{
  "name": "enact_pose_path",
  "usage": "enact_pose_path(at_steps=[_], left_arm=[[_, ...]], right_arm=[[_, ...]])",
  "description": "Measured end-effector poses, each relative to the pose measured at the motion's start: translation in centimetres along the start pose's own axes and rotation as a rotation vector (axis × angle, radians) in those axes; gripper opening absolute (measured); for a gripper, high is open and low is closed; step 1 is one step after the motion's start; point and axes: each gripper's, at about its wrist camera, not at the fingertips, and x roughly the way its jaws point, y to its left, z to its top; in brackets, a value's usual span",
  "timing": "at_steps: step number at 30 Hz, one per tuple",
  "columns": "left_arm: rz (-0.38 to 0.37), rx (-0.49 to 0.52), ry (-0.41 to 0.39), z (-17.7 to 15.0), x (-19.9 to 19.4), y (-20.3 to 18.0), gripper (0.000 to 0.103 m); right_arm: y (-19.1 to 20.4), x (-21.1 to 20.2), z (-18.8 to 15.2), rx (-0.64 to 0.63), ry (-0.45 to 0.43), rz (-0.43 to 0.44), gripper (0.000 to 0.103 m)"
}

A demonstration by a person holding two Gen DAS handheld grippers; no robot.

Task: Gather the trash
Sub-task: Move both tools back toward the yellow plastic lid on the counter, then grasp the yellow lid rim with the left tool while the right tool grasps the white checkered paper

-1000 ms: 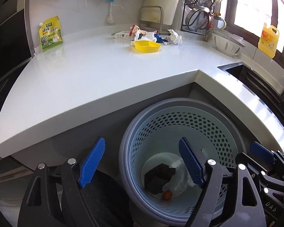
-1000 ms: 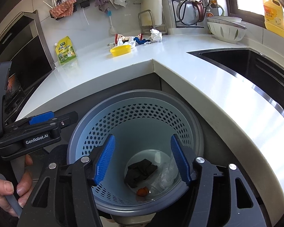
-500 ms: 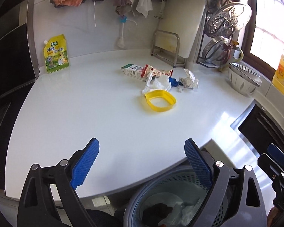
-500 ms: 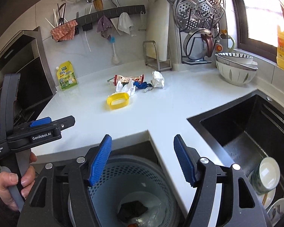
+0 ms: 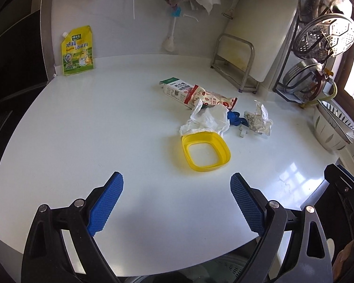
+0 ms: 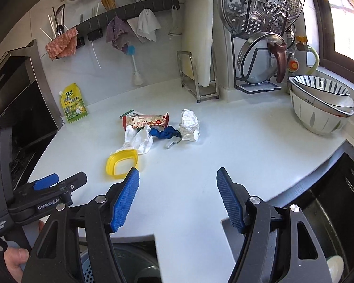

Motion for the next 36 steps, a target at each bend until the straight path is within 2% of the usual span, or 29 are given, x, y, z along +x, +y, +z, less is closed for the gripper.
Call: enact_pose_path(at_steps=[7, 13, 19, 36], left_arm=[[0.058, -0.033, 0.004, 1.1, 2.5, -2.0, 0.09], [0.066, -0.061, 0.061, 1.2, 5.0, -3.0, 0.09], [0.081, -0.074, 0.083, 1.5, 6.4, -3.5, 0.09], [0.093, -0.091, 0.119, 2.0, 8.6, -3.7, 0.09]], right_arm=[[-1.6, 6.1, 3.0, -0.021, 0.051, 0.046, 0.065], [-2.4, 10.0, 4.0, -0.024, 0.095, 0.089, 0.065], [-2.8, 11.8, 4.5, -0.023, 0.115, 0.117, 0.065], [-3.1, 17.0, 6.5, -0.015, 0.173, 0.092, 0.065]])
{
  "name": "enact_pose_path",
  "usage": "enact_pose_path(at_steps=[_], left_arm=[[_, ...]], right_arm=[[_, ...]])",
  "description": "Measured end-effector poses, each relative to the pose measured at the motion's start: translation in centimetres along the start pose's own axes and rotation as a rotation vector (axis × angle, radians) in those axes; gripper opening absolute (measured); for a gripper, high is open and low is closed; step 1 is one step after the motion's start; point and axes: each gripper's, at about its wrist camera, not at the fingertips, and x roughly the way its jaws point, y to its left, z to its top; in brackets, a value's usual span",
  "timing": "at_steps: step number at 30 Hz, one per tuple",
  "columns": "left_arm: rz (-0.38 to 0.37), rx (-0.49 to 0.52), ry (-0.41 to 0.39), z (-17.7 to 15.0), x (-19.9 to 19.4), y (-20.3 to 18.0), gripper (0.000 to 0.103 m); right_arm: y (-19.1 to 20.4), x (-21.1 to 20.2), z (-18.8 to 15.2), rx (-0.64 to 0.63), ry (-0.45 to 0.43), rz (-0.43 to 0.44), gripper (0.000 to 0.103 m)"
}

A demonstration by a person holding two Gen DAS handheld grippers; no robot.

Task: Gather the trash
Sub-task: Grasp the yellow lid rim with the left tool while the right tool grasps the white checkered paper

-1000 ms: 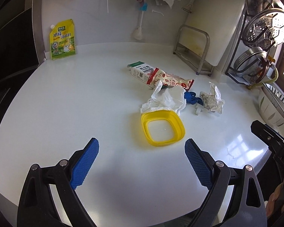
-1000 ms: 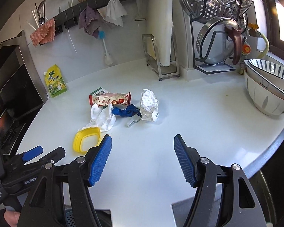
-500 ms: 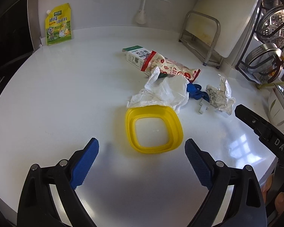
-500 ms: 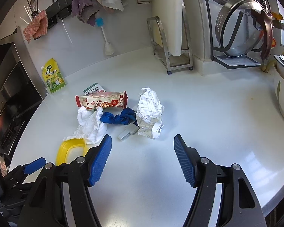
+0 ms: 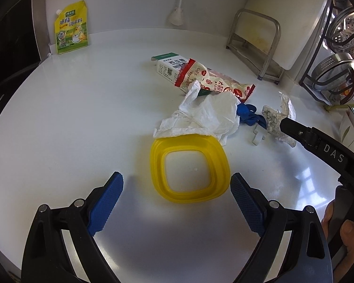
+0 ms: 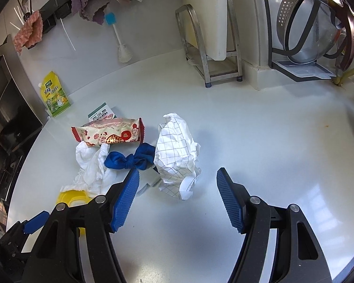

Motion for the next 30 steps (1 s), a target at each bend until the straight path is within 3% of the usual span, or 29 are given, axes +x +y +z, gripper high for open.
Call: enact_pose_path(at_steps=[9, 13, 16, 26, 30], left_arm=[[-0.023, -0.016, 0.0, -0.1, 0.2, 0.3, 0.09], [-0.033, -0.022, -0.012, -0.2, -0.1, 0.4, 0.09], [-0.032, -0.019, -0.021, -0.2, -0.3, 0.3, 0.09], [-0.046, -0.011, 0.006, -0.1, 0.6, -0.3, 0.09], [-0.015, 0.013, 0.013, 0.1, 1.3, -0.8, 0.09]], right_arm=[[0.5, 1.5, 0.6, -0.031, 0.023, -0.033, 0.064], [0.6, 1.5, 0.6, -0.034, 0.025, -0.021, 0.04], [0.8, 1.3, 0.6, -0.046, 0.014, -0.022, 0.037], [0.1, -0.1, 0.9, -0.006, -0.035, 0.006, 0.035], [-0.1, -0.3, 0.9, 0.003, -0.038, 0.015, 0.035]])
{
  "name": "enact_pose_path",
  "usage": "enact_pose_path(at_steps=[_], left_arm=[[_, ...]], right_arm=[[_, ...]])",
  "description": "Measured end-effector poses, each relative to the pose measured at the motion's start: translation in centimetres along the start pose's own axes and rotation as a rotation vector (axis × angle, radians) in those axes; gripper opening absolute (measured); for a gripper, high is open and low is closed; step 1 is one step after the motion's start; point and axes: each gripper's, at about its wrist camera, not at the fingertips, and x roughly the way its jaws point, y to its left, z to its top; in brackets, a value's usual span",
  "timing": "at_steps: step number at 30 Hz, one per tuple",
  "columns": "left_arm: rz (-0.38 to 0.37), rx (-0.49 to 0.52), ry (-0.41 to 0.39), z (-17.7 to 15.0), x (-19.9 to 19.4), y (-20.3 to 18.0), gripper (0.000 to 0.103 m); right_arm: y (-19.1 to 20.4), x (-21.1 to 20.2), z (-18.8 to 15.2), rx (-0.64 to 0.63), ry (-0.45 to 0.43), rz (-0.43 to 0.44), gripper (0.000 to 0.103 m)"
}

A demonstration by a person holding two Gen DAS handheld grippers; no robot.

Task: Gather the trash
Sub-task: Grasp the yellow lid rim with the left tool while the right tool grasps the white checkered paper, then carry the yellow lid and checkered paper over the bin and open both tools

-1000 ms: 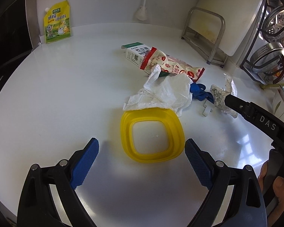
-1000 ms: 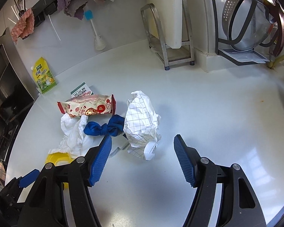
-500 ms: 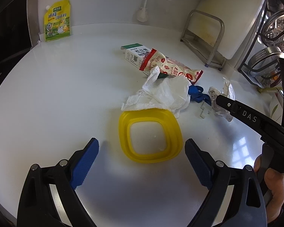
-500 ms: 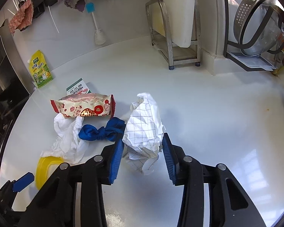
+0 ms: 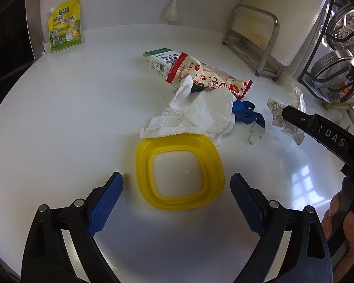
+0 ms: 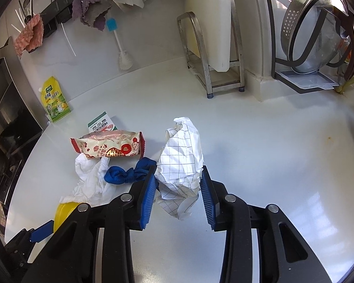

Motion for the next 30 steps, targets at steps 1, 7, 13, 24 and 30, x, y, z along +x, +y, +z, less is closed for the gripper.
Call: enact_pose_path(at_steps=[1, 7, 13, 24, 30], left_arm=[[0.004, 0.004, -0.003, 0.0, 0.1, 0.0, 0.089], [0.028, 0.029, -0.03, -0.1, -0.1, -0.2, 0.068], [0.018, 0.039, -0.059, 0.0, -1.0, 0.5, 0.067], [0.019, 0.132, -0.165, -0.6, -5.9, 2.5, 0.067], [-0.008, 0.178, -0.185, -1.9, -8.7, 4.5, 0.067]], right_arm=[[0.0, 0.0, 0.0, 0.0, 0.0, 0.001, 0.035], [0.0, -0.4, -0.1, -0.009, -0.015, -0.01, 0.035], [-1.0, -1.5, -0.4, 0.011, -0.043, -0.033, 0.035], [-1.1, -6.9, -4.0, 0.09, -0.106, -0.084, 0.035], [0.4, -10.7, -8.0, 0.103, -0.118, -0.118, 0.035]])
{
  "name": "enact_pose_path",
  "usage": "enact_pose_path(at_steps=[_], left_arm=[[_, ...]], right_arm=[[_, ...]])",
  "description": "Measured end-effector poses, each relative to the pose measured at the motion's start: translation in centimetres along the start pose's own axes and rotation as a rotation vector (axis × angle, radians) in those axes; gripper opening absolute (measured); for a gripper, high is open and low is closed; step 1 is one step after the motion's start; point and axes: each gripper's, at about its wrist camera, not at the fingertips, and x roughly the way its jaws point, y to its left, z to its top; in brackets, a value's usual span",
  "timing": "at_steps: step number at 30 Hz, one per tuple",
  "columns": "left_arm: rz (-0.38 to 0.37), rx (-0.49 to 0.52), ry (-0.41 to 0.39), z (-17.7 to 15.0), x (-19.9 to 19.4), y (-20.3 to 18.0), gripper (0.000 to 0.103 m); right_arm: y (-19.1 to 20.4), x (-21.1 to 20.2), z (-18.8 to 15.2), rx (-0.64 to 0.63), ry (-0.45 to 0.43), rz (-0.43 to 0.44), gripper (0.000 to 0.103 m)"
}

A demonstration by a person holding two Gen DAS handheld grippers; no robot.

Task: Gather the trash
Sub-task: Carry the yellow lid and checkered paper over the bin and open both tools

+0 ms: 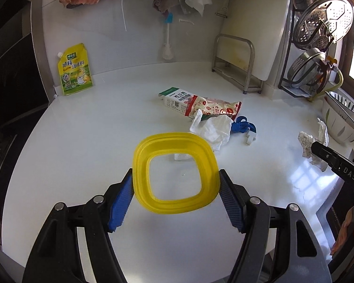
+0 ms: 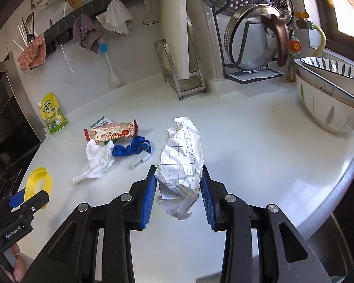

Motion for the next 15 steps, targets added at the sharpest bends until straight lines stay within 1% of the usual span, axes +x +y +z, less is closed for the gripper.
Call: enact_pose_path(at_steps=[4, 9, 15], left_arm=[[-0.029, 0.045, -0.003, -1.8, -2.0, 0.6, 0.067], [-0.065, 0.098, -0.006, -4.4, -4.5, 1.6, 0.067], [-0.129, 0.14, -0.013, -7.6, -7.4, 2.3, 0.067]], right_arm=[[1.2, -3.0, -2.8, 0.011, -0.001, -0.021, 0.035], [3.2, -7.2, -7.6, 0.034, 0.002, -0.041, 0.035], [6.7, -12.0, -12.4, 0.045, -0.029, -0.066, 0.035]])
